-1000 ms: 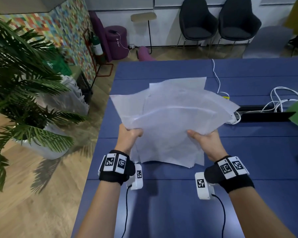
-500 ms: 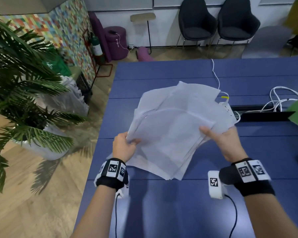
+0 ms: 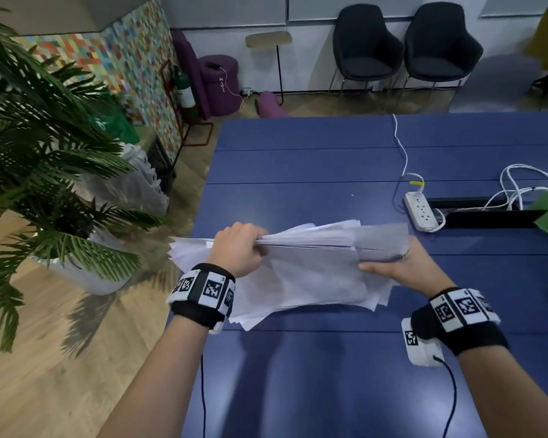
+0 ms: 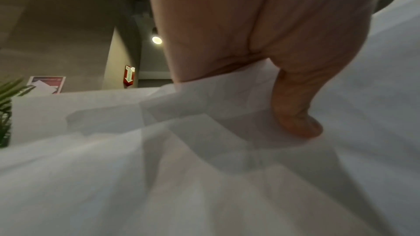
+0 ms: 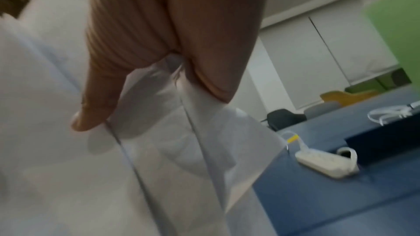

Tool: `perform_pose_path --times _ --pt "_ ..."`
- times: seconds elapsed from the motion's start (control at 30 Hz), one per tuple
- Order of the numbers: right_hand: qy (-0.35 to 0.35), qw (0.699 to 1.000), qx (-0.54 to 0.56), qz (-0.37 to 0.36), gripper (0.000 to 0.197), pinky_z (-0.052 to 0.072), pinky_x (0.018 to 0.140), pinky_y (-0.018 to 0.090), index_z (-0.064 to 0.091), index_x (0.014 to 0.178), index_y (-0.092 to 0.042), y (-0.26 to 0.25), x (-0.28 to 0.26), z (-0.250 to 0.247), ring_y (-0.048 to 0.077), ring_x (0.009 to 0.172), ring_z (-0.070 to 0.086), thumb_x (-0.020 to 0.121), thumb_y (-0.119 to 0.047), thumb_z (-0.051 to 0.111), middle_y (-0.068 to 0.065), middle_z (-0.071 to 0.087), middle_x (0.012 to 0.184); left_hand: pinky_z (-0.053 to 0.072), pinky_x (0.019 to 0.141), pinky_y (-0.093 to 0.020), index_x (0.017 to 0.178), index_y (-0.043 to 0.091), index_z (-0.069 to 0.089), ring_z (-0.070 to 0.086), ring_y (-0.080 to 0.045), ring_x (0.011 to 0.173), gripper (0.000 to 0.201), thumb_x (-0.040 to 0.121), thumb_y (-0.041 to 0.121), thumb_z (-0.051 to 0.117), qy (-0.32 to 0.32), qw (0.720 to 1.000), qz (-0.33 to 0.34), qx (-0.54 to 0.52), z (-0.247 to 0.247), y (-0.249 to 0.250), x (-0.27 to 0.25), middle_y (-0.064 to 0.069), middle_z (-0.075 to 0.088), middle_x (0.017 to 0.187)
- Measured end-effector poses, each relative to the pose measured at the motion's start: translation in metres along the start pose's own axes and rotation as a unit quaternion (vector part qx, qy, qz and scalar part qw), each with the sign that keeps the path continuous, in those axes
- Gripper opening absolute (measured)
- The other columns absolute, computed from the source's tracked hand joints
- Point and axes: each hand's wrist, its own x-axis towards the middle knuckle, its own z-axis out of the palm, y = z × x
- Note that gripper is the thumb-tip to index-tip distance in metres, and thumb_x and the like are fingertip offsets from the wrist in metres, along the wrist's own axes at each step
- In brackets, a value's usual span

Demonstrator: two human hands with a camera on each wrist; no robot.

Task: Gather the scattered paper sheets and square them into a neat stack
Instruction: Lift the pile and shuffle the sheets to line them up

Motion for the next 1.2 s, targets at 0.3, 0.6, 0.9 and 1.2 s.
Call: perform_pose_path --times 0.3,0.6,0.9,1.2 --pt "0.092 0.992 0.042 0.070 0.019 0.054 0.060 0.016 0.072 0.083 -0.020 0.034 -0.010 0.021 -0.001 0.070 0.069 0.069 -0.011 0.082 -0.009 0.075 0.075 0.045 0.073 -0.034 0.083 0.024 0.067 0.060 -0.030 0.092 0.009 0.076 0.021 0.063 -0.020 0.998 0.048 -0.046 0.010 0.016 0.009 0.002 0.071 0.082" --pt "0.169 0.975 0.108 0.098 0.020 0.058 0.071 0.031 0.072 0.084 -0.015 0.072 -0.028 -0.007 0.015 0.079 0.071 0.071 -0.001 0.078 0.001 0.076 0.085 0.053 0.077 -0.031 0.087 0.015 0.074 0.070 -0.020 0.085 0.030 0.058 0.021 0.076 -0.087 0.960 -0.082 -0.251 0.022 -0.092 -0.011 -0.009 0.076 0.087" --pt "0.159 0.970 0.158 0.094 0.026 0.057 0.064 0.019 0.068 0.086 -0.014 0.069 -0.025 0.011 0.008 0.075 0.071 0.074 0.009 0.070 -0.006 0.076 0.079 0.055 0.074 -0.025 0.091 0.010 0.068 0.069 -0.009 0.073 0.034 0.064 -0.009 0.077 0.046 0.821 -0.223 -0.523 0.094 -0.093 -0.031 0.007 0.074 0.080" --pt "0.207 0.959 0.157 0.117 0.025 0.059 0.067 0.028 0.067 0.086 -0.018 0.080 -0.029 0.003 0.005 0.072 0.070 0.076 0.004 0.071 -0.010 0.075 0.075 0.056 0.072 -0.025 0.092 -0.001 0.066 0.065 -0.016 0.081 0.031 0.063 -0.010 0.073 -0.067 0.898 -0.161 -0.405 0.112 -0.120 -0.018 -0.003 0.072 0.084"
